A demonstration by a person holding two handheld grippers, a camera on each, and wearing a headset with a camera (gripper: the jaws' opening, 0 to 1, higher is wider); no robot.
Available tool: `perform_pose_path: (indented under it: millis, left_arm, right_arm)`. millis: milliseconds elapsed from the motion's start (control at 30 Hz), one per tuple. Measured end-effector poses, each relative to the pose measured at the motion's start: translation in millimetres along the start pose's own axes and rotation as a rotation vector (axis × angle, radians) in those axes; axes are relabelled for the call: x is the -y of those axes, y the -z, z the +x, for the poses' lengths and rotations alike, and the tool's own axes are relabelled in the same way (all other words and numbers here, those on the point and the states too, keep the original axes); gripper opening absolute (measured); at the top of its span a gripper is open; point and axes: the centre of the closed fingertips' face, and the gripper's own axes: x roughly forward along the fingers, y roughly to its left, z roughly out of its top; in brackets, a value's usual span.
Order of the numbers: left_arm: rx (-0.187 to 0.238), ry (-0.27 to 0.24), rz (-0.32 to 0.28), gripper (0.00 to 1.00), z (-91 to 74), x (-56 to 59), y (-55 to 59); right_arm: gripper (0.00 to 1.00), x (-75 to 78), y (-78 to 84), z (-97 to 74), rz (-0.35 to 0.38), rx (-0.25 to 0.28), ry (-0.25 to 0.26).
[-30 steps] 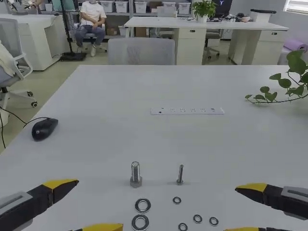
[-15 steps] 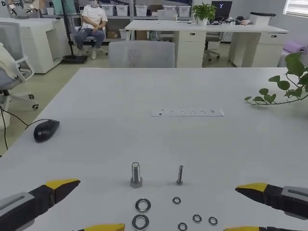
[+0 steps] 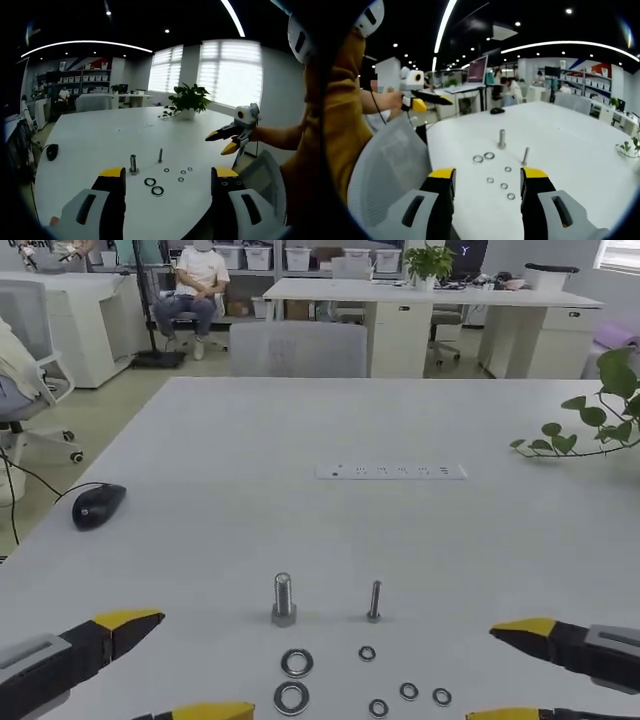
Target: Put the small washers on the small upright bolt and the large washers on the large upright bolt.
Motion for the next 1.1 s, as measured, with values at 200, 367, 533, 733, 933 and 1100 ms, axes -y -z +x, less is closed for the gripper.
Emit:
perform_pose_path:
  millis: [200,367,533,733,933,1100]
  left_arm:
    - [-0.018,-0.016,-0.002,0.69,2.7,-9.6,6.6]
    - [-0.019,-0.013,-0.006,0.69,5.3,-11.1,6.6]
    - [-0.016,-0.005,-0.008,0.69,8.3,-9.6,5.9]
    - [-0.012,-0.008,-0.006,0.69,9.1,-9.5,4.9]
    - [-0.004,-0.012,-0.009,0.69,7.2,-9.8,2.8]
    - [0.0,-0.013,-0.017,0.69,7.3,-9.9,4.0]
  right_arm:
    - [0.54,4.0,3.1,1.1,-0.002,-0.01,-0.004]
    - [0.54,9.1,5.1,3.2,0.001,-0.02,-0.004]
    - [0.54,11.9,11.0,9.0,-0.022,-0.067,-0.023]
    - [0.53,17.5,15.4,16.3,-0.042,-0.119,-0.061]
    - [0.51,26.1,27.6,21.4,-0.053,-0.224,-0.09]
    - [0.51,30.2,37.4,26.2,-0.113,-0.312,-0.128]
